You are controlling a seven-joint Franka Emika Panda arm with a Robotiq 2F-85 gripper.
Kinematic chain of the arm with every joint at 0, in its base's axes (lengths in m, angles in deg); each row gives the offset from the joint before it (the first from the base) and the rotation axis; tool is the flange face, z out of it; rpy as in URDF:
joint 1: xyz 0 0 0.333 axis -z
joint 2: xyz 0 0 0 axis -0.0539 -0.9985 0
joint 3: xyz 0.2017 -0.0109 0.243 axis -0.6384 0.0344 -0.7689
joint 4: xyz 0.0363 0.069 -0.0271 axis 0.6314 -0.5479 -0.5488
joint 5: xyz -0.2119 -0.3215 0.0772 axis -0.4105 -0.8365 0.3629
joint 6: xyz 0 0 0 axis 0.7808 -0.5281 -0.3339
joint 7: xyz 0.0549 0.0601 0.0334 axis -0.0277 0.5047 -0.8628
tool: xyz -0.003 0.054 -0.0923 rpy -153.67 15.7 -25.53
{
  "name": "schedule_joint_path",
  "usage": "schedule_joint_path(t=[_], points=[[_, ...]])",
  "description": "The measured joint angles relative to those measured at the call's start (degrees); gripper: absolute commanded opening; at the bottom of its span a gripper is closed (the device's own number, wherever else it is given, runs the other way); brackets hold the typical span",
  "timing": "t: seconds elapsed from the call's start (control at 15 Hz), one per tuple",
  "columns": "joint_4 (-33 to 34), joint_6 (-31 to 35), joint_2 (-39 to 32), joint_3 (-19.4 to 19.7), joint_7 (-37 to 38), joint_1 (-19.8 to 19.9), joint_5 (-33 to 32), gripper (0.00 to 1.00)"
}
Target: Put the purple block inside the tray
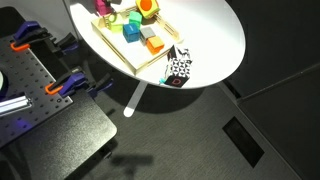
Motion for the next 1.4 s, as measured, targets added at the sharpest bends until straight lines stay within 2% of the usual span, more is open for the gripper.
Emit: schedule_joint_path(t=[0.07, 0.13, 0.47, 0.93, 1.4], points=[[0.07, 0.0, -0.22, 0.0, 0.0, 0.0, 0.0, 0.75], [0.15, 0.0, -0.45, 0.0, 0.01, 0.0, 0.0, 0.74], [1.11, -0.09, -1.51, 0.0, 0.03, -0.01, 0.0, 0.34], [1.88, -1.38, 0.1, -0.15, 0.03, -0.02, 0.04, 0.31], [1.79, -8.04, 5.7, -0.75, -0.05, 0.64, 0.13, 0.31]])
